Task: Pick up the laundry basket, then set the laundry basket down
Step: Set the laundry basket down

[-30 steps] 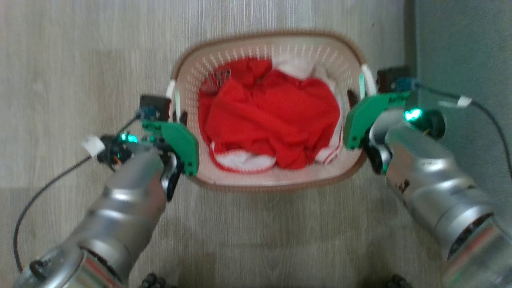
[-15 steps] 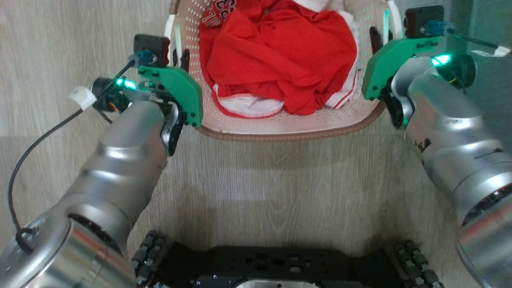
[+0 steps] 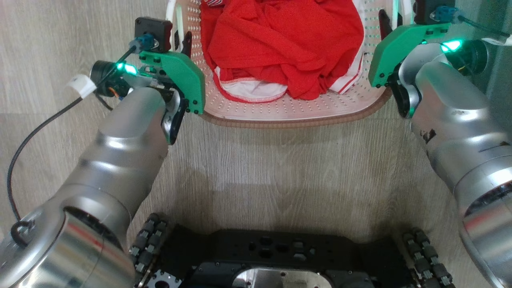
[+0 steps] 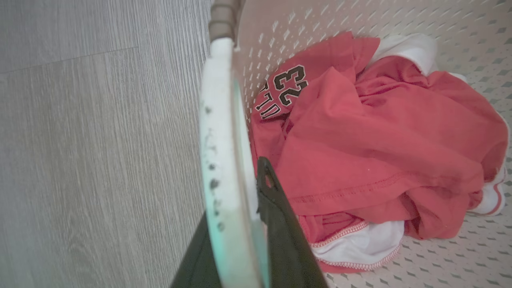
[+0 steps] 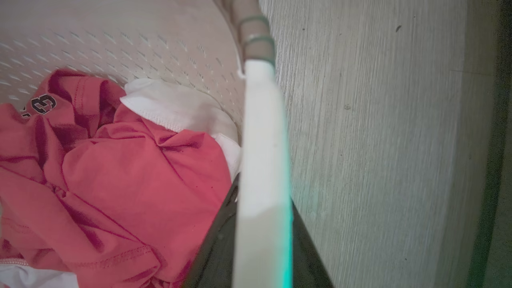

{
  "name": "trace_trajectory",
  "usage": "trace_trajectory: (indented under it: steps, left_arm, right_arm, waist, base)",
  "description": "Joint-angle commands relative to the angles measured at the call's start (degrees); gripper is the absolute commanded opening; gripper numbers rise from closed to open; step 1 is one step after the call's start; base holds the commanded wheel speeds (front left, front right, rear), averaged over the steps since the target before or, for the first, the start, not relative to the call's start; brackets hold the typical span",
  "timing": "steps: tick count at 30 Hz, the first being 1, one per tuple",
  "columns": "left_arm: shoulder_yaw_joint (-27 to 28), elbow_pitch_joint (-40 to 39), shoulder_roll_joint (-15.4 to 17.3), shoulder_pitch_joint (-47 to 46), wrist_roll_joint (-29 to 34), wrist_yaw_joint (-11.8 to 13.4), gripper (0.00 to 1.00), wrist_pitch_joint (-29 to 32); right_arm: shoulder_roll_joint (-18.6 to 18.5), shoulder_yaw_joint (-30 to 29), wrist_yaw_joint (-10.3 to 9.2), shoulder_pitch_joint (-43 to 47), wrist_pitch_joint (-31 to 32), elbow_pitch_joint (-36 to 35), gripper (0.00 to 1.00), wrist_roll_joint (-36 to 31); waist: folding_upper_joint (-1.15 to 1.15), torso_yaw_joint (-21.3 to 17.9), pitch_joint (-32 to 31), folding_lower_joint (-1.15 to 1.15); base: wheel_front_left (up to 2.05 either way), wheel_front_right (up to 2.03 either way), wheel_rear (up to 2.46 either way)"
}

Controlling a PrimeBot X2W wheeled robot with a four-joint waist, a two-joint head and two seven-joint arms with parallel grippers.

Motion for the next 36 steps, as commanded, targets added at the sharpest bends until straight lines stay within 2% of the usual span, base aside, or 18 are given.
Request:
trace_trajectory:
  steps: [1, 16, 17, 18, 19, 21, 22, 23, 24, 31, 36]
  left_arm:
    - [0.17, -0.41, 1.84, -0.34, 1.28, -0.13, 0.0, -0.53]
    - [0.95, 0.13, 1.83, -1.32, 2.5, -0.21, 0.0, -0.53]
    - [1.14, 0.11, 1.83, -1.31, 2.52, -0.06, 0.0, -0.53]
    - [1.35, 0.07, 1.83, -1.27, 2.54, 0.12, 0.09, -0.53]
    - [1.56, 0.04, 1.83, -1.2, 2.56, 0.28, 0.27, -0.53]
    - [2.08, 0.04, 1.83, -0.97, 2.43, 0.49, 0.47, -0.53]
    - [2.33, 0.01, 1.83, -0.85, 2.39, 0.63, 0.72, -0.53]
    - [2.48, -0.08, 1.83, -0.72, 2.44, 0.71, 0.88, -0.53]
    - [2.57, -0.17, 1.83, -0.57, 2.5, 0.75, 1.0, -0.53]
    - [4.26, -1.12, 1.83, 0.32, 2.92, 1.36, 1.0, -0.53]
    - [7.6, -3.96, 2.3, 2.02, 4.37, 1.99, 1.0, -0.53]
  right_arm:
    - [0.79, 0.16, 0.14, 1.74, -0.76, -0.29, 0.0, -2.32]
    - [2.22, -7.19, 0.14, 1.57, -0.62, -0.29, 0.0, -10.47]
    - [2.28, -7.62, 0.14, 1.62, -0.62, -0.29, 0.04, -10.94]
    - [2.33, -8.04, 0.14, 1.69, -0.63, -0.29, 0.14, -11.4]
    - [2.37, -8.45, 0.14, 1.75, -0.63, -0.29, 0.27, -11.86]
    - [2.42, -9.25, 0.14, 1.85, -0.64, -0.29, 0.46, -12.73]
    - [2.44, -9.63, 0.14, 1.86, -0.65, -0.29, 0.76, -13.16]
    - [2.45, -9.93, 0.14, 1.88, -0.66, -0.29, 1.0, -13.43]
    - [2.46, -10.08, 0.14, 1.86, -0.66, -0.29, 1.0, -13.58]
    - [2.48, -10.4, 0.14, 1.8, -0.74, -0.69, 1.0, -13.86]
    - [2.48, -12.35, 0.14, 2.35, -0.75, -3.09, 1.0, -15.51]
  waist:
    - [0.0, -0.13, 0.54, 0.0]
    - [0.0, -0.78, 1.38, 0.0]
    - [0.0, -0.8, 1.29, 0.0]
    - [0.0, -0.82, 1.2, 0.0]
    - [0.0, -0.84, 1.11, 0.0]
    - [0.0, -0.88, 0.92, 0.0]
    - [0.0, -0.89, 0.81, 0.0]
    - [0.0, -0.82, 0.7, 0.0]
    - [0.0, -0.73, 0.58, 0.0]
    - [0.0, -0.65, -0.83, 0.0]
    - [0.0, -1.11, -3.27, 0.0]
  base:
    - [0.0, 0.0, 0.0]
    - [0.0, 0.0, 0.0]
    - [0.0, 0.0, 0.0]
    - [0.0, 0.0, 0.0]
    - [0.0, 0.0, 0.0]
    - [0.0, 0.0, 0.0]
    - [0.0, 0.0, 0.0]
    - [0.0, 0.0, 0.0]
    - [0.0, 0.0, 0.0]
    - [0.0, 0.0, 0.0]
    - [0.0, 0.0, 0.0]
